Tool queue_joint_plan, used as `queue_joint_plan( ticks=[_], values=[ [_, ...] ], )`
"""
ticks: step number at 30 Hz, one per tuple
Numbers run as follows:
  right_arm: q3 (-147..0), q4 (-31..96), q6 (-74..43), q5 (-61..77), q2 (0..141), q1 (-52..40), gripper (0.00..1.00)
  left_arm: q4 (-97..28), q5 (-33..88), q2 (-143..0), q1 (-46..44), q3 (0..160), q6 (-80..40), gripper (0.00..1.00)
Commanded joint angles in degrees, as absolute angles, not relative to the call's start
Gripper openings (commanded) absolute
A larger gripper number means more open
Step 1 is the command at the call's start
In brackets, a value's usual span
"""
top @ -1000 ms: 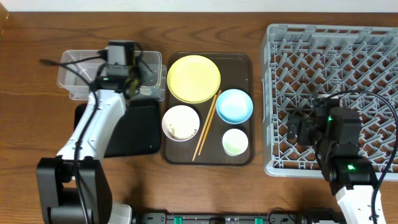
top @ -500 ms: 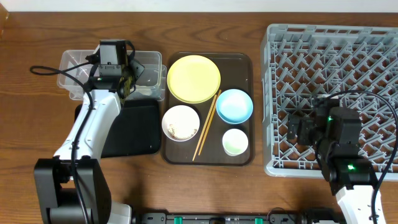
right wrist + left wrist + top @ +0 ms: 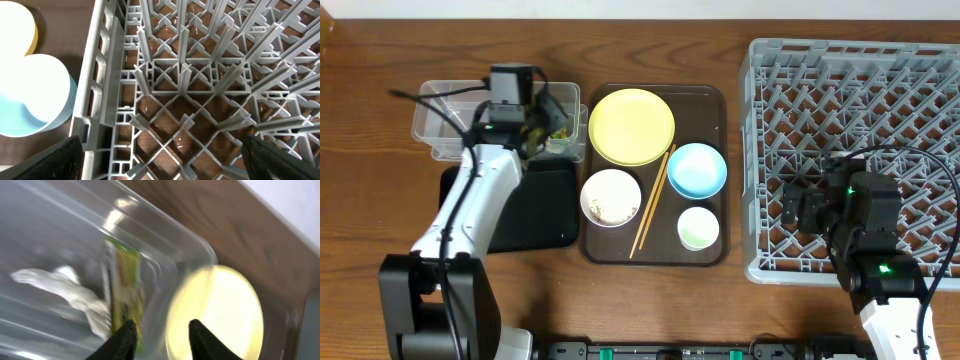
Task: Sort waste into correct bins and load items into the dishwasher rack
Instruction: 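Carry the wrapper to the clear bin and release it, then grasp the rim of the white rice bowl with the left gripper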
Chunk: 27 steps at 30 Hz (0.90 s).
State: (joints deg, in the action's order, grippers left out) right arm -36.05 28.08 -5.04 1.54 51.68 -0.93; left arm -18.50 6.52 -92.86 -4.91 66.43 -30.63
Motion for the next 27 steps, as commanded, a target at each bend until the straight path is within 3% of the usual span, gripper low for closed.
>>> queue_joint_plan(
  ticks=[1, 9, 15, 27],
  values=[
    [-37.34, 28.12, -5.56, 1.78, 51.4, -0.3, 0.99, -20.34, 8.8, -88.44, -8.91, 66.57, -19.44, 0.39],
    [-37.34, 28.14, -5.56, 1.8, 51.4, -0.3, 0.99, -32.6, 8.51, -88.97, -20.86, 66.54, -16.12, 0.4],
    [-37.34, 28.14, -5.56, 1.8, 51.4, -0.3, 0.99, -34.46, 8.14, -92.38, -27.79, 65.65, -16.64, 0.41],
    [-37.34, 28.14, -5.56, 1.8, 51.4, -0.3, 0.99, -34.96, 3.09, -101.08, -32.12, 65.04, -20.69, 0.39]
  ],
)
